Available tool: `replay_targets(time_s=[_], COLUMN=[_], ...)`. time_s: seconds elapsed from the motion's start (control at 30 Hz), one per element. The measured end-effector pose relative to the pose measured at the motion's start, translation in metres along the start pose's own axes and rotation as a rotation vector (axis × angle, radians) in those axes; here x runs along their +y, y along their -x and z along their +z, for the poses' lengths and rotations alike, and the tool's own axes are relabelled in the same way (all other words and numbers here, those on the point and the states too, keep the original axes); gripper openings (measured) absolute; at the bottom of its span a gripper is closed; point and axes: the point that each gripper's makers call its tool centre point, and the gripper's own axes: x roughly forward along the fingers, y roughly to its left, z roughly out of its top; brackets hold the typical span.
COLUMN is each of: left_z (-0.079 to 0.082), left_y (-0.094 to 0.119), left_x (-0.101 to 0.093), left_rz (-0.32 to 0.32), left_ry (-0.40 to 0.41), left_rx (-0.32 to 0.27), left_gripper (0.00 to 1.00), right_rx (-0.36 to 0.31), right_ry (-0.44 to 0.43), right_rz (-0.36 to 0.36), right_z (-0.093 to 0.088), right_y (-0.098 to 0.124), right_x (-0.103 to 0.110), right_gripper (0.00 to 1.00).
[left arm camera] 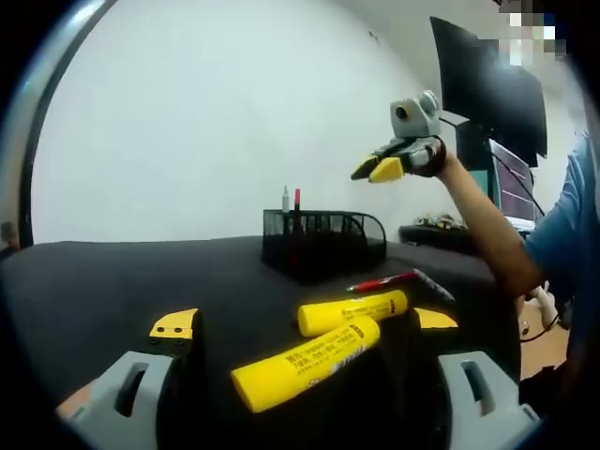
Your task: Pick up pens and glue sticks and place them into the holder.
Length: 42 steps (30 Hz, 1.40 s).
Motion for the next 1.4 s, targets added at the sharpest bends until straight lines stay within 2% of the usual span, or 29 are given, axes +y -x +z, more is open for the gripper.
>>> replay_targets(time_s=[0.13,0.2,0.33,0.53,0.57,0.6,0.67,0.83,1.1,1.4], left_z=[0.001,0.001,0.0,0.001,0.001,0.001,0.001,0.0,0.0,0.001], left_y=[0.0,0.0,0.0,0.0,0.0,0.0,0.0,0.0,0.001,0.001], left_x=[0.001,0.001,0.0,0.0,0.0,0.0,-0.001,0.0,0.0,0.0], left_rz=[0.0,0.001,-0.003,-0.002,-0.002,-0.002,-0.002,0.003,0.004,0.003], left_ry=[0.004,0.005,0.005,0.005,0.004,0.003,0.002,-0.001,0.001,0.001], left_rx=[-0.004,-0.005,-0.003,-0.006,-0.006,-0.007,-0.006,0.001,-0.002,-0.005], left_gripper=[0.86,0.86,0.86,0.86,0.86,0.86,0.86,0.86,0.86,0.86], right_rx=[0.111,0.21,0.356,0.407,0.444,0.46,0.5,0.552,0.59,0.603], right_ry=[0.006,-0.004,-0.014,-0.036,-0.022,0.0,-0.029,-0.023,-0.03,-0.035], right_rz=[0.051,0.061,0.056,0.088,0.113,0.106,0.088,0.086,0.075,0.098], right_z=[-0.017,-0.035,-0.062,-0.077,-0.084,-0.087,-0.092,-0.103,-0.115,-0.122], right_y=[-0.008,-0.013,-0.025,-0.042,-0.042,-0.045,-0.048,-0.057,-0.066,-0.076], right_x=[0.015,0.02,0.02,0.034,0.04,0.038,0.035,0.033,0.029,0.034], right_gripper=[0.19,0.19,0.17,0.16,0.16,0.16,0.15,0.15,0.14,0.11])
